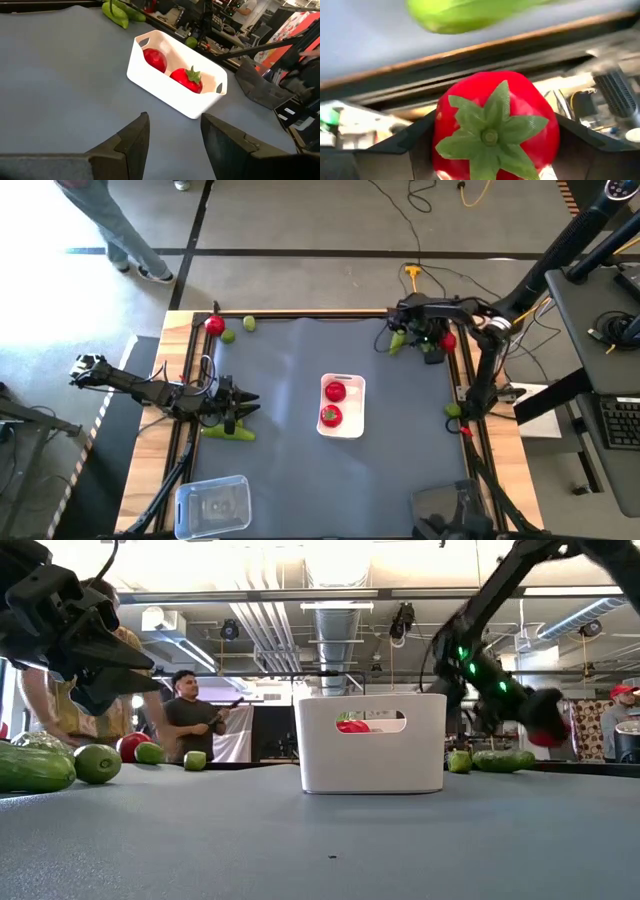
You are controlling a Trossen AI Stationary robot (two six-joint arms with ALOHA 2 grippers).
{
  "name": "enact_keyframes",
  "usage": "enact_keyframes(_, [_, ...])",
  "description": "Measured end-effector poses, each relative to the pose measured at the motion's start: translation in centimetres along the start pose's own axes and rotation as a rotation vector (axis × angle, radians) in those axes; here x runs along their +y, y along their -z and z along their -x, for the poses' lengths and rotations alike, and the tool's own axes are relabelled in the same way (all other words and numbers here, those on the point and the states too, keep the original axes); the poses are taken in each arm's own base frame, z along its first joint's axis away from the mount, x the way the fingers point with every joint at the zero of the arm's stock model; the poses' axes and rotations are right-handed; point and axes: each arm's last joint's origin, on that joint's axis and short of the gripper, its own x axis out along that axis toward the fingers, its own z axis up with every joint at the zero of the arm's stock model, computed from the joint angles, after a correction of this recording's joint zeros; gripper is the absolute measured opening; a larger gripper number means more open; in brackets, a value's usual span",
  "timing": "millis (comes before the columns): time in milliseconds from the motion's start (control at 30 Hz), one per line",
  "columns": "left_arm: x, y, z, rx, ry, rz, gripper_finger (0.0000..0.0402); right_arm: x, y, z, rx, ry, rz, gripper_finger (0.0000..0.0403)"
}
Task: Sort produce into baskets
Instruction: Put the right tomato into the white bin
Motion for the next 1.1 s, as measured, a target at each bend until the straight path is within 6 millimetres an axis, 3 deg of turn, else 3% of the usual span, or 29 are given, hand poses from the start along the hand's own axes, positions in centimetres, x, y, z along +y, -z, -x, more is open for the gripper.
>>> enact_keyframes(100, [0.0, 0.0, 0.0, 0.000, 0.000, 0.000, 0.0162, 0.4, 2.3, 3.5, -0.168, -0.019, -0.112, 0.0283])
enact_keyframes(200, [0.0, 0.0, 0.0, 0.000, 0.000, 0.000, 0.0162, 2.3, 4.6, 7.0, -0.410, -0.129, -0.180, 0.0285])
enact_keyframes(367, [0.0, 0.0, 0.0, 0.000, 0.000, 0.000, 0.0162, 7.8, 7.3, 11.8, -0.856, -0.319, -0.132, 0.0287])
enact_keyframes(500, [0.0, 0.0, 0.0, 0.000, -0.001, 0.000, 0.0162, 12.6, 7.6, 14.7, -1.134, -0.375, -0.120, 0.0288])
enact_keyframes(733, [0.0, 0.0, 0.0, 0.001, 0.000, 0.000, 0.0162, 18.6, 5.2, 17.2, -1.365, -0.425, -0.158, 0.0295])
enact_keyframes(867, [0.0, 0.0, 0.0, 0.000, 0.000, -0.001, 0.0162, 20.1, 2.5, 17.0, -1.361, -0.369, -0.176, 0.0295])
enact_keyframes(1100, [0.0, 0.0, 0.0, 0.001, -0.001, -0.001, 0.0162, 21.0, -2.1, 15.3, -1.239, -0.270, -0.142, 0.0296])
